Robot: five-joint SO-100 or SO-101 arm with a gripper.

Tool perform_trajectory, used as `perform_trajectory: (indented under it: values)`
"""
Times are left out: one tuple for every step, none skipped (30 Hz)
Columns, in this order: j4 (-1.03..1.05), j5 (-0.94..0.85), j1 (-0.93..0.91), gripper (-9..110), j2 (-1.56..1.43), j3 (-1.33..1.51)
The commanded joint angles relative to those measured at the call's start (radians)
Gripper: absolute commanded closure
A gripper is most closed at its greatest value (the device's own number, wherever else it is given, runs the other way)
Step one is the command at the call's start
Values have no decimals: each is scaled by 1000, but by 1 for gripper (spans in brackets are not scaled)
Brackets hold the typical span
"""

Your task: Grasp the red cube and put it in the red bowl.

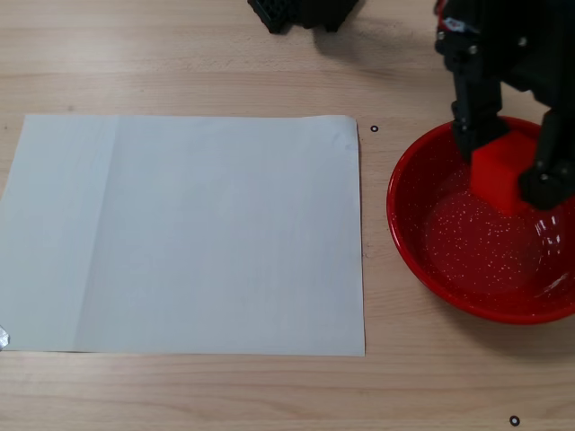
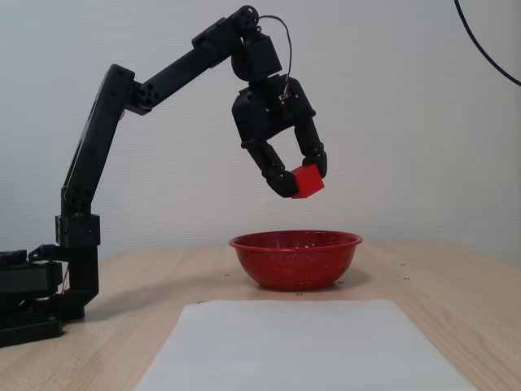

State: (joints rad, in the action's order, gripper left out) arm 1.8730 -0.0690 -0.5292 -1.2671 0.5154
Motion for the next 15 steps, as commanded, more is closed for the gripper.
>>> perform_trajectory:
  values:
    - [25, -14, -18, 101, -106, -80]
    - [21, -17, -25, 101, -98, -77]
    - [17, -18, -29, 101, -89, -72]
    - [14, -20, -31, 101, -78, -71]
    - [11, -23, -32, 101, -67, -69]
    - [9, -25, -34, 101, -55, -69]
    - [6, -29, -34, 101, -43, -69]
    - [5, -29, -34, 101, -31, -67]
    - [3, -29, -34, 101, -17, -67]
    - [0, -31, -34, 101, -3, -67]
    - [-3, -31, -34, 101, 14, -69]
    - [-6, -32, -34, 101, 31, -74]
    - [-6, -34, -32, 101, 51, -78]
    - [-9, -34, -32, 101, 72, -81]
    - [-12, -34, -31, 101, 92, -86]
